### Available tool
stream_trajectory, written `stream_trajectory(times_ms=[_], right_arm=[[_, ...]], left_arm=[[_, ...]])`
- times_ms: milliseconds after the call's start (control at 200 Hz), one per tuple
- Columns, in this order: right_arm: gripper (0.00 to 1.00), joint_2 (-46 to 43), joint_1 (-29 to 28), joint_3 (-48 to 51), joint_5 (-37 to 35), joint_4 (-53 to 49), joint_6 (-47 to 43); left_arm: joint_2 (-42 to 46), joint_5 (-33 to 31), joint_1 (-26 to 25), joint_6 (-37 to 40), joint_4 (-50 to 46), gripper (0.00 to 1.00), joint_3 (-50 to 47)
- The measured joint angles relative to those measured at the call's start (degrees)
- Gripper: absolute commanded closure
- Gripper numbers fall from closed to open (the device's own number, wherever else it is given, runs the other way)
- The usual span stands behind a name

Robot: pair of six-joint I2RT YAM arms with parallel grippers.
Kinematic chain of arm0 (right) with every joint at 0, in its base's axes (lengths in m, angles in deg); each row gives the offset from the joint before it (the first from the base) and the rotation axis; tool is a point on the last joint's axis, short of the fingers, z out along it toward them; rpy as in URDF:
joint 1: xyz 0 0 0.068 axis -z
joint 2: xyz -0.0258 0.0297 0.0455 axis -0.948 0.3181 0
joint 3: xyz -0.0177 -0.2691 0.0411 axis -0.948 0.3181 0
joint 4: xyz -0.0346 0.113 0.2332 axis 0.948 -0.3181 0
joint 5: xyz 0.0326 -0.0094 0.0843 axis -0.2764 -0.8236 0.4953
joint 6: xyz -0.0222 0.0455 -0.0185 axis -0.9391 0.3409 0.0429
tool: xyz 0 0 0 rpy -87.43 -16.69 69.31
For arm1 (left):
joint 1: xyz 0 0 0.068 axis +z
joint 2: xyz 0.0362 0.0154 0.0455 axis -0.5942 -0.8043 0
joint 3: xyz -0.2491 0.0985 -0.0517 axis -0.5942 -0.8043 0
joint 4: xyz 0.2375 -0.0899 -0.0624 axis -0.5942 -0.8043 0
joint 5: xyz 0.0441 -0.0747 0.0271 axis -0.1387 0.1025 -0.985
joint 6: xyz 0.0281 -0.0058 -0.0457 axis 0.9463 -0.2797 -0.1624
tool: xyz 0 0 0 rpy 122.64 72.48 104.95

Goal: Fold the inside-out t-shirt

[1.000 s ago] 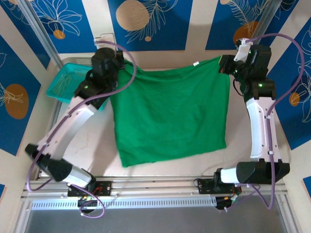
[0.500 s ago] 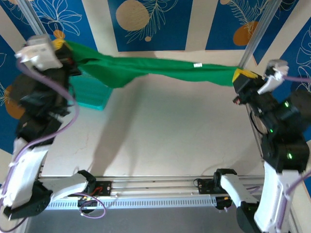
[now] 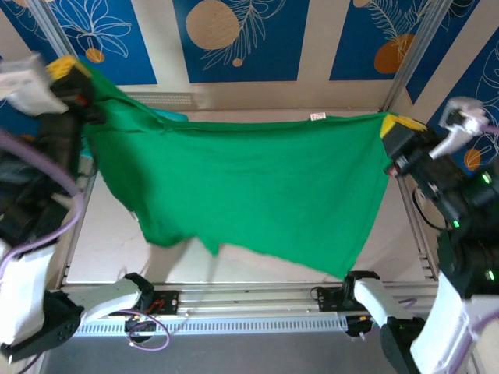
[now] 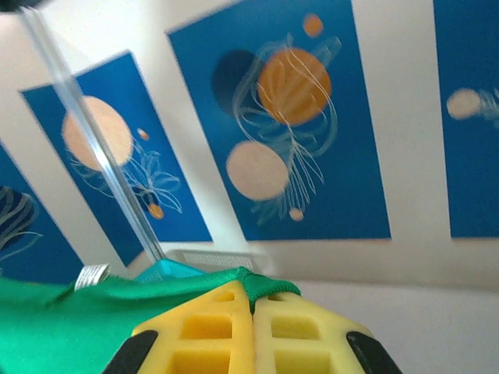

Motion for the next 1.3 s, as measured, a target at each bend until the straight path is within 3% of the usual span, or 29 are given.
stream_trajectory(times_ms=[215,360,390,455,570,660,700,796,921,1076,1171,1301], right_arm=[[1.0,7.7,1.4,24.1,-4.2,8.7,1.0],[1.0,19.0,5.7,35.8,-4.2,15.5,2.3],[0.96,21.7,6.4,36.5,-4.0,16.9,2.5],[0.79,28.6,7.9,36.9,-3.6,20.1,2.8],[0.64,39.0,9.6,36.1,-3.3,23.6,3.2],[0.53,43.0,10.6,35.1,-3.3,23.9,4.4],[0.51,43.2,10.7,35.0,-3.7,23.7,5.0],[0.5,41.3,10.9,34.8,-5.4,22.3,6.4],[0.5,34.9,10.4,36.9,-6.2,19.9,9.1],[0.51,28.4,7.2,46.1,-1.7,19.9,11.9],[0.52,30.6,5.2,51.5,1.2,21.2,12.8],[0.57,37.7,4.2,52.5,2.4,22.5,12.6]], left_arm=[[-18.4,-5.3,0.3,7.0,9.4,1.0,-8.5],[-40.0,-3.7,2.8,5.2,8.5,1.0,-5.5],[-44.6,-3.4,3.3,4.8,7.6,1.0,-3.6],[-55.0,-2.0,4.2,3.6,5.7,0.72,2.2],[-71.0,1.9,5.2,0.9,-1.3,0.58,15.3],[-77.8,3.7,5.5,-1.4,-8.3,0.27,24.5],[-78.2,4.1,5.5,-2.1,-11.1,0.21,26.0],[-73.6,6.0,5.4,-4.8,-14.2,0.2,23.4],[-55.7,10.0,4.5,-7.6,-14.0,0.23,5.6],[-34.9,14.3,3.5,-14.0,-9.7,0.27,-16.3],[-29.3,16.4,3.5,-17.8,-8.2,0.27,-27.6],[-28.9,19.3,3.5,-22.1,-6.1,0.29,-41.3]])
